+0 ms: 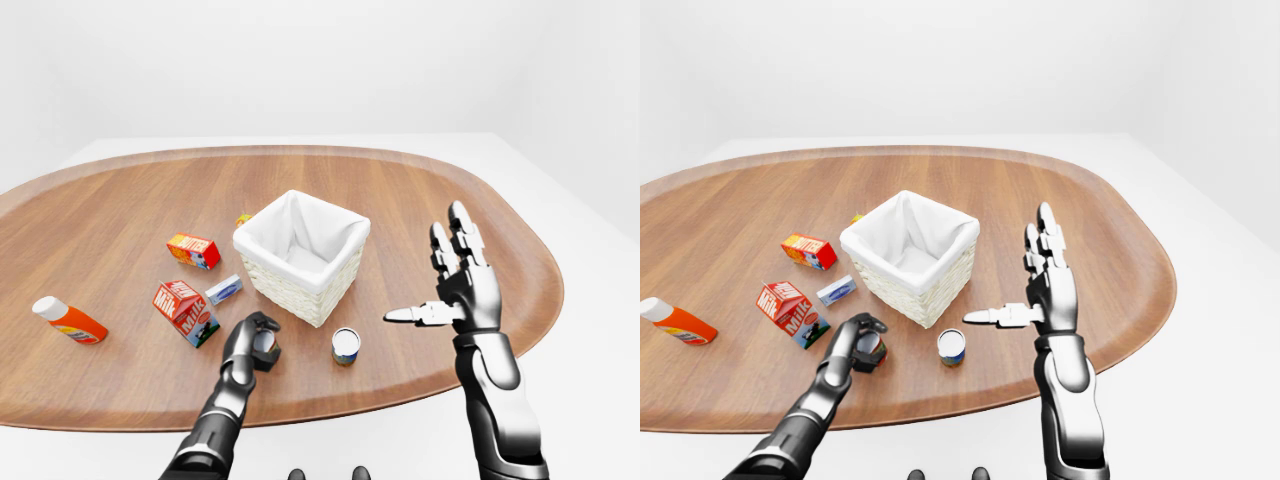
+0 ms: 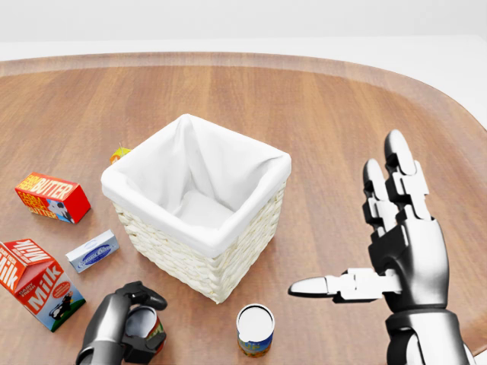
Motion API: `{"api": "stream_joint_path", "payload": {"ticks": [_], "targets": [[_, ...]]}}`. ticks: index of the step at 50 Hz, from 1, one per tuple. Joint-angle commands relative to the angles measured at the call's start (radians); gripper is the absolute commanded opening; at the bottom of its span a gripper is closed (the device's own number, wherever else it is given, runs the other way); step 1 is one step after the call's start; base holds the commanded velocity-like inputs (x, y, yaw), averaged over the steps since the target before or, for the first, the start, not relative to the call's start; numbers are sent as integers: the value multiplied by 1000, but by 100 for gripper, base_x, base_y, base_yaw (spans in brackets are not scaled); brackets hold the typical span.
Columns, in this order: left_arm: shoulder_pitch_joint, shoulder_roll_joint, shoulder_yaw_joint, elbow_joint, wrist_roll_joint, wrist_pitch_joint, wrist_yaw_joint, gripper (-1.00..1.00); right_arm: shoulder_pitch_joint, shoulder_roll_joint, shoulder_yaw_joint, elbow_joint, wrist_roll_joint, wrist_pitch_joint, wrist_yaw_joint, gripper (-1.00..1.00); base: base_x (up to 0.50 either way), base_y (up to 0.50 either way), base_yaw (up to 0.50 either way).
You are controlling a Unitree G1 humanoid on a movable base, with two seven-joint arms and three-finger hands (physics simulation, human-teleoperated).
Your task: Pick up the tomato sauce, and put it in the basket.
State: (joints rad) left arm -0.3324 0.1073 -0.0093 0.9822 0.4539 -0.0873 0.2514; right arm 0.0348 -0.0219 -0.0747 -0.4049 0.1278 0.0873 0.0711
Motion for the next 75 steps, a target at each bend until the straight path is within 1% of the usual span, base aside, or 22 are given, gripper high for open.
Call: {"api": "stream_joint_path", "payload": {"ticks": [1, 11, 18, 27, 31, 33, 35, 36, 37, 38, 40, 41, 45, 46, 48, 49, 53, 55, 56, 58, 61, 75], "targets": [[6, 2, 6, -15, 4, 0, -2, -100, 1, 0, 0, 0, 1, 0, 1, 100, 0, 0, 0], [23, 5, 11, -75, -2, 0, -22, -100, 0, 0, -1, -3, 1, 0, 0, 100, 0, 0, 0], [67, 4, 20, -227, -10, 0, -67, -100, -4, -1, -3, 0, 2, 0, 0, 100, 0, 0, 0], [144, -4, 40, -484, -31, 0, -142, -100, -7, -3, -7, 1, 1, 0, 0, 100, 0, 0, 0], [154, -3, 46, -518, -38, 0, -152, -100, -10, -4, -8, 1, 1, 0, -1, 100, 0, 0, 0], [159, -2, 49, -537, -41, 8, -157, -100, -10, -4, -8, -2, 1, 0, -1, 100, 0, 0, 0], [169, -1, 54, -572, -45, 26, -167, -100, -10, -4, -8, -1, 1, 0, -1, 100, 0, 0, 0], [178, -2, 57, -604, -47, 43, -176, -100, -10, -4, -9, -2, 1, 0, -2, 100, 0, 0, 0], [179, -1, 58, -606, -49, 42, -177, -100, -11, -4, -9, -2, 2, 0, -2, 100, 0, 0, 0], [185, -2, 60, -627, -50, 52, -183, -100, -11, -4, -9, -1, 1, 0, -2, 100, 0, 0, 0], [201, -5, 62, -681, -52, 82, -197, -100, -10, -4, -9, -3, 1, 0, -2, 100, 0, 0, 0], [203, -5, 63, -690, -53, 87, -200, -100, -11, -4, -9, -4, 2, 0, -2, 100, 0, 0, 0], [208, -6, 66, -712, -56, 94, -206, -100, -12, -4, -9, 2, 1, 0, -2, 100, 0, 0, 0], [215, -7, 67, -731, -58, 102, -210, -100, -12, -4, -9, 2, 1, 0, -2, 100, 0, 0, 0], [215, -6, 70, -736, -61, 102, -211, -100, -11, -4, -9, 3, 1, 0, -2, 100, 0, 0, 0], [224, -7, 72, -766, -63, 117, -219, -100, -10, -4, -8, 3, 1, 0, -2, 100, 0, 0, 0], [227, -6, 78, -783, -68, 125, -225, -100, -9, -3, -7, 4, 0, 0, -2, 100, 0, 0, 0], [235, -7, 80, -811, -69, 139, -231, -100, -9, -3, -6, 0, 0, 0, -2, 100, 0, 0, 0], [243, -8, 82, -845, -70, 159, -241, -100, -8, -3, -6, -1, 0, 0, -2, 100, 0, 0, 0], [239, -7, 85, -843, -73, 157, -241, -100, -7, -3, -6, -3, 0, 0, -2, 100, 0, 0, 0], [247, -8, 87, -879, -74, 175, -252, -100, -7, -3, -6, -6, 0, 0, -2, 100, 0, 0, 0], [270, -15, 92, -1012, -72, 175, -293, -100, -4, -1, -3, 6, -2, 0, -1, 100, 0, 0, 0]]}}
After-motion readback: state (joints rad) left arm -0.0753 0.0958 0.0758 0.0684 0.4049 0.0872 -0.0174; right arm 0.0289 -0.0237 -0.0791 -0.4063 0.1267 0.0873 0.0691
